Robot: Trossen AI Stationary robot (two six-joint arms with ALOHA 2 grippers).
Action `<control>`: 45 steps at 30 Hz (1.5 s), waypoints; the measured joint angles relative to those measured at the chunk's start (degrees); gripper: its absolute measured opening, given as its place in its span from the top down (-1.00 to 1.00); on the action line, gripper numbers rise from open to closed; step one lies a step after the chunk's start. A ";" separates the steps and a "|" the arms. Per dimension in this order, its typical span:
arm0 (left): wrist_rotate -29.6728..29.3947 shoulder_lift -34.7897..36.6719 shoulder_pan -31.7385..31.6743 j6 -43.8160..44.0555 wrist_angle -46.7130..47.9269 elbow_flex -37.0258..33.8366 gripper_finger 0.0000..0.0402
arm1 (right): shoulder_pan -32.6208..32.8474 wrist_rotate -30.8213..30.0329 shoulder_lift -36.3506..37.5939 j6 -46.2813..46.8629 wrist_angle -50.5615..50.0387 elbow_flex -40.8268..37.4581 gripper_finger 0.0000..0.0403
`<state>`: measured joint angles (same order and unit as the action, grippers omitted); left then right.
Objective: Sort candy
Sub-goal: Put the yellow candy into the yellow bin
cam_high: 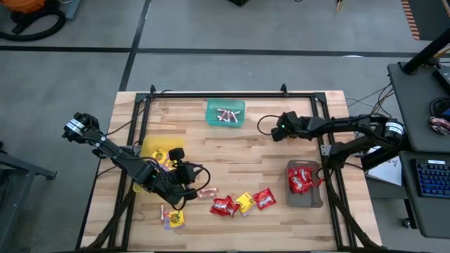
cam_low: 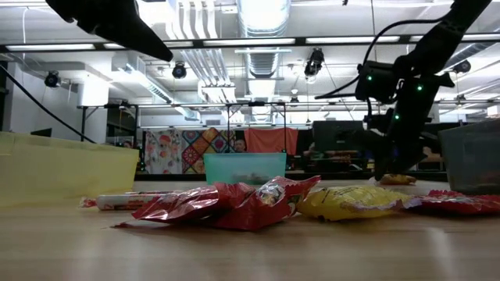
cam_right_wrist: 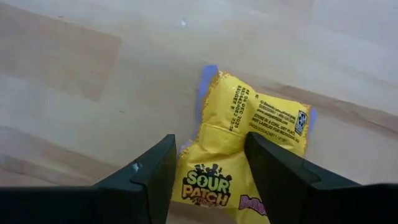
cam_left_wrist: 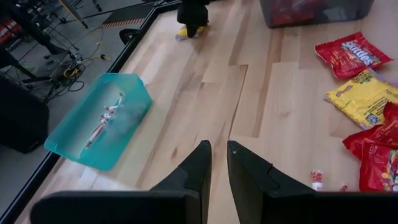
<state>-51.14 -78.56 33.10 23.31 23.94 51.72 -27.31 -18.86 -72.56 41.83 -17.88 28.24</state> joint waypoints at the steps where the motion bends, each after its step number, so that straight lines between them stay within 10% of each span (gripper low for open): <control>1: -0.37 0.00 0.00 0.00 -0.14 0.00 0.82 | 0.00 -0.26 0.01 -0.05 0.33 -0.24 0.12; 16: -6.85 0.00 0.00 -0.28 -10.12 -0.02 0.82 | 0.00 1.63 0.46 -5.47 0.01 0.52 0.95; 24: 6.43 0.00 0.02 -10.44 -16.03 -1.77 0.82 | 0.06 24.06 7.38 -15.03 4.82 2.50 0.96; 31: 17.42 0.00 -1.49 -21.64 -39.93 -11.23 0.82 | 3.70 48.36 10.93 -15.80 24.62 0.65 0.96; 45: 19.51 -0.35 -11.73 -24.35 -74.75 -25.75 0.68 | 17.92 55.59 -6.39 -11.71 60.68 3.53 0.96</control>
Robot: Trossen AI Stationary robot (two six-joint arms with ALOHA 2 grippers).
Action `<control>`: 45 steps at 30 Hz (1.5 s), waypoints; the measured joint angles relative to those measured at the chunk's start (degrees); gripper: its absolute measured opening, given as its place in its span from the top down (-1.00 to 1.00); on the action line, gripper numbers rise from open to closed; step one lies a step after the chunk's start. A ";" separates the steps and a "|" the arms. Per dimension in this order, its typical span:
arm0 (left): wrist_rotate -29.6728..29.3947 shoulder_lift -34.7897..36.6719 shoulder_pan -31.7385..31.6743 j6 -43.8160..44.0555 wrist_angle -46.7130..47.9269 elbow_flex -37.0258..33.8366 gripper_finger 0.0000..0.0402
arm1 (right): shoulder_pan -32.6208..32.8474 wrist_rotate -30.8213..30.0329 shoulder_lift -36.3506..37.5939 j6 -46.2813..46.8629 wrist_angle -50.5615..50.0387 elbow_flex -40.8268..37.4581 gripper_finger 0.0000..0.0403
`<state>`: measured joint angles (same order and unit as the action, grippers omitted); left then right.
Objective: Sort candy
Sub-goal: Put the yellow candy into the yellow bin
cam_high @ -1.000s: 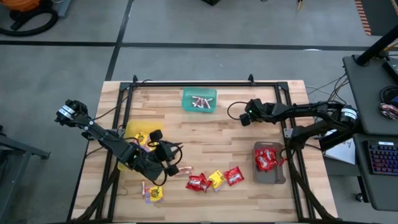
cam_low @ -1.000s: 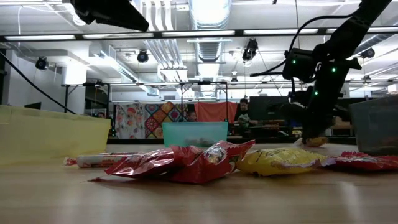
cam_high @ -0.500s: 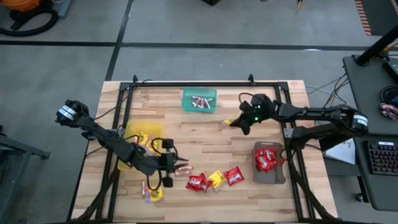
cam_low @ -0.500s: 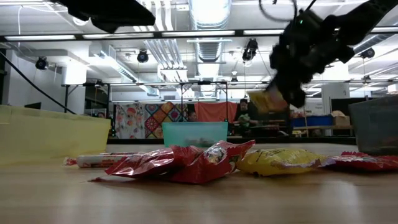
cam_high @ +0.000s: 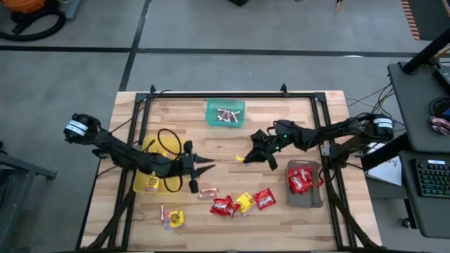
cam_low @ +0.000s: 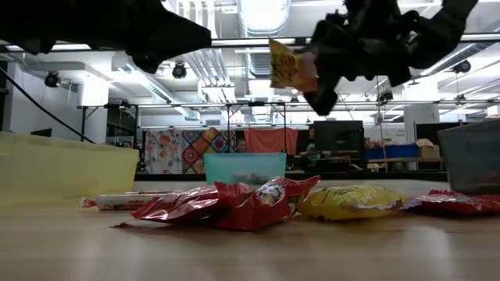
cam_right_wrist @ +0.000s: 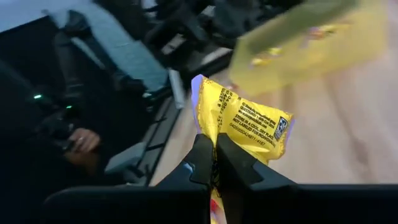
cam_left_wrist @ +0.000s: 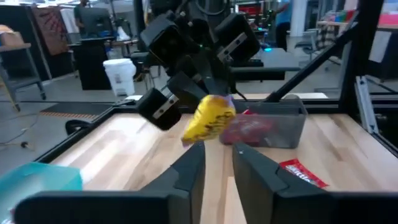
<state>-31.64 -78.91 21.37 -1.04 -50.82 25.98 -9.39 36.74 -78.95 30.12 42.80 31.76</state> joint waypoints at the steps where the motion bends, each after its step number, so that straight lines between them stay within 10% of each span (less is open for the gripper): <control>1: 0.67 -0.52 -0.43 -0.31 -0.34 0.10 0.64 | 0.42 0.78 -1.41 0.00 1.05 0.90 0.96; 16: 4.15 -12.75 -1.88 -4.38 -1.49 6.16 0.14 | 1.88 11.36 -16.42 -0.63 2.91 14.84 0.96; 30: 4.33 -12.74 -1.80 -3.78 -2.96 5.75 0.95 | 1.66 9.68 -17.85 -1.61 2.67 15.74 0.95; 45: 0.60 -1.11 0.40 6.59 17.67 5.85 1.00 | 0.64 3.05 -14.19 -1.59 0.93 15.72 0.44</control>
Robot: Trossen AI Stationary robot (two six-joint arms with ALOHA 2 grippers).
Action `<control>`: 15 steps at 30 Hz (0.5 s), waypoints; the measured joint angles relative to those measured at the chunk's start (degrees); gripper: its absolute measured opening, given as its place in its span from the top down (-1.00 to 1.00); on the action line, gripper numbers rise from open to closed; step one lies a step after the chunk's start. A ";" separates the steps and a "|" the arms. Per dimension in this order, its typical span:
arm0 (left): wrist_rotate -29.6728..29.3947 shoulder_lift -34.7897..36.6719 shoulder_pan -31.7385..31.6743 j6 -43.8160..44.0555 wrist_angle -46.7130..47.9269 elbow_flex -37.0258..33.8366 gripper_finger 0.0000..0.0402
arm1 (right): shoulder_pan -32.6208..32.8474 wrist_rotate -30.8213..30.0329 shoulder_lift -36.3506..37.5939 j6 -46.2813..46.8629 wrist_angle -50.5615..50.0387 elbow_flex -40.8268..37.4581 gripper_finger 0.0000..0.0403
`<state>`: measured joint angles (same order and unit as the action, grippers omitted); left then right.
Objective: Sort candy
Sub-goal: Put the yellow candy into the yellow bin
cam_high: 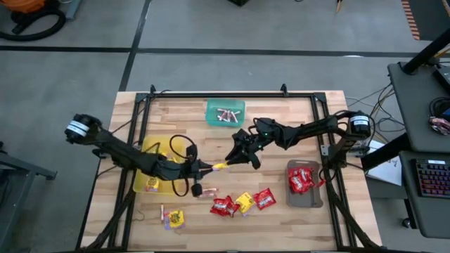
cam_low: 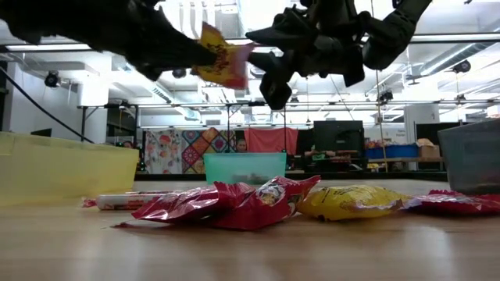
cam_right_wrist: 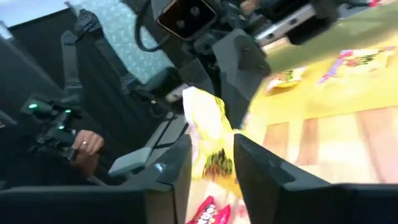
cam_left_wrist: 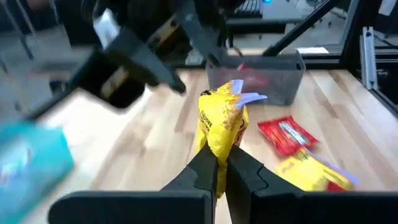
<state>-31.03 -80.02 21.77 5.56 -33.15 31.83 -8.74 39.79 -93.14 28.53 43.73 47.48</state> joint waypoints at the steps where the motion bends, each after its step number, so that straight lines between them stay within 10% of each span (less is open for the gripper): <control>1: 0.01 1.90 0.10 2.77 3.99 0.25 1.00 | -0.25 -0.78 0.29 0.30 -0.58 0.00 0.40; 15: 6.58 12.81 1.07 57.12 94.70 22.65 1.00 | -1.02 -5.40 1.57 0.69 -4.79 0.00 0.23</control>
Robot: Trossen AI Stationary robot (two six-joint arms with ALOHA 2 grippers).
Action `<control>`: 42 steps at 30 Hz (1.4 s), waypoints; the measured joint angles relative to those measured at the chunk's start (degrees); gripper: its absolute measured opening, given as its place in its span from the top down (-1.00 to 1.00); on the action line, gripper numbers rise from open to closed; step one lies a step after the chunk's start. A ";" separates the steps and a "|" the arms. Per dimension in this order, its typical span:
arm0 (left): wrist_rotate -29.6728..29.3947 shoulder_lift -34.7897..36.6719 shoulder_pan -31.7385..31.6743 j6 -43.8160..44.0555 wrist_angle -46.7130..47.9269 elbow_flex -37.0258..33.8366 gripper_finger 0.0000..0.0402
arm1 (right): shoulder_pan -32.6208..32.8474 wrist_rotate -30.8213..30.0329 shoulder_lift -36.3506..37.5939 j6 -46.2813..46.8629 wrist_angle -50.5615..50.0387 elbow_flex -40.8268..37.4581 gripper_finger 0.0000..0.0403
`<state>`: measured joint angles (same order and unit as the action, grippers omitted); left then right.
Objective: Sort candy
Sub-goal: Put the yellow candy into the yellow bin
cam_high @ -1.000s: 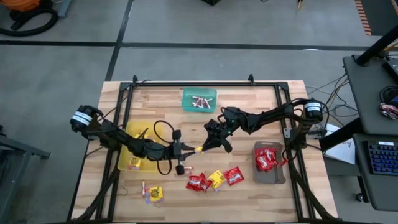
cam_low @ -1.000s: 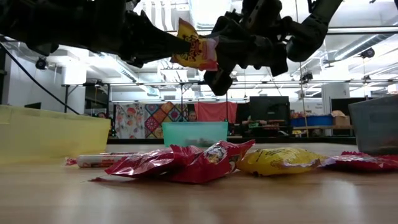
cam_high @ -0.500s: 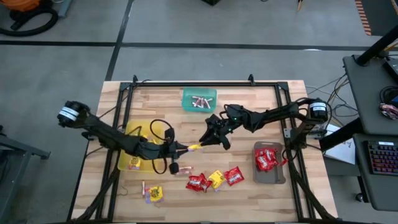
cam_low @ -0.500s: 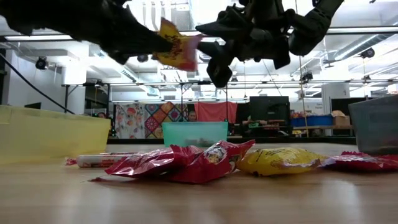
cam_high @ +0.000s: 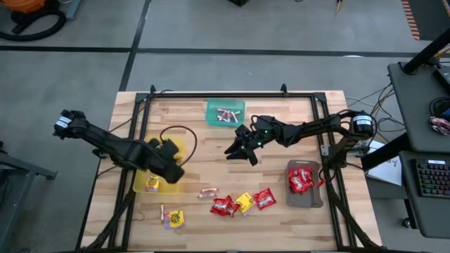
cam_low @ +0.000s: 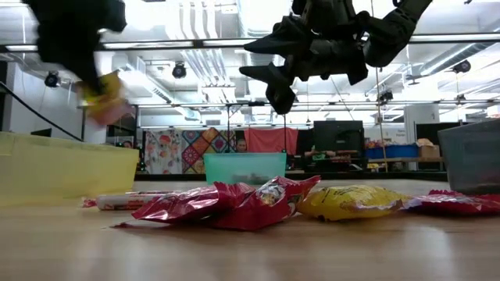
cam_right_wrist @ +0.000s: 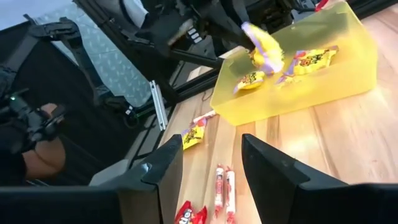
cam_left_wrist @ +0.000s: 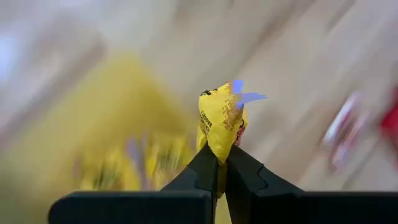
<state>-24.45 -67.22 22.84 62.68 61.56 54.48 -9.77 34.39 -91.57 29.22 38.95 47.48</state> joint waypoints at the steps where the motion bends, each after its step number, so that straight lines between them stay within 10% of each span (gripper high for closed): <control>1: 3.06 -0.38 0.00 1.01 2.66 0.26 1.00 | 0.04 -0.09 0.00 -0.18 -0.11 0.00 0.23; 16: 40.78 -0.53 -0.97 -16.15 0.23 -11.67 1.00 | 0.40 -0.03 0.00 -1.28 -1.47 0.00 0.23; 27: 32.72 -0.73 -0.99 -19.68 -2.65 -16.45 0.97 | 0.40 0.02 0.00 -1.06 -1.63 0.00 0.23; 42: 25.89 -0.73 -0.99 -21.55 3.89 -12.96 0.44 | 0.41 0.01 0.00 0.31 -3.41 0.83 0.23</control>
<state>1.44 -67.94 21.85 41.13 65.45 41.52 -9.36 34.41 -91.57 29.53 35.54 48.32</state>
